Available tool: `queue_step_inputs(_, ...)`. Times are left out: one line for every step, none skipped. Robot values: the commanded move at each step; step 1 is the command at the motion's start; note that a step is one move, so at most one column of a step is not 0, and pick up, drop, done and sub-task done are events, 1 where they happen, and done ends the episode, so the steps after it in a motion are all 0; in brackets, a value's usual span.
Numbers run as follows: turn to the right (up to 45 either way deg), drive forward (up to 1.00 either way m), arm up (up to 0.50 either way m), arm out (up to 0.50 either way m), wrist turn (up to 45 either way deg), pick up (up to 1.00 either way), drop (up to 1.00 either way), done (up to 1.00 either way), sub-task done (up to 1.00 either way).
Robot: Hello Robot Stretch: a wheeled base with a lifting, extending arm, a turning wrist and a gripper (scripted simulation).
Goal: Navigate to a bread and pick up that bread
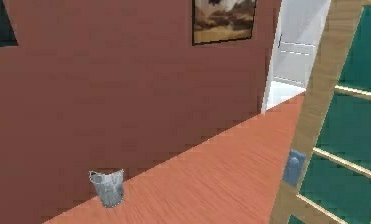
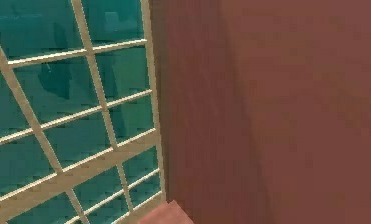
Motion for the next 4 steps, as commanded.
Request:
queue_step_inputs(0.0,0.95,0.0,0.0,0.0,0.0,0.0,0.0,0.0)
queue_step_inputs(39.0,0.0,0.0,0.0,0.0,0.0,0.0,0.0,0.0)
queue_step_inputs(0.0,1.0,0.0,0.0,0.0,0.0,0.0,0.0,0.0)
queue_step_inputs(3.0,0.0,0.0,0.0,0.0,0.0,0.0,0.0,0.0)
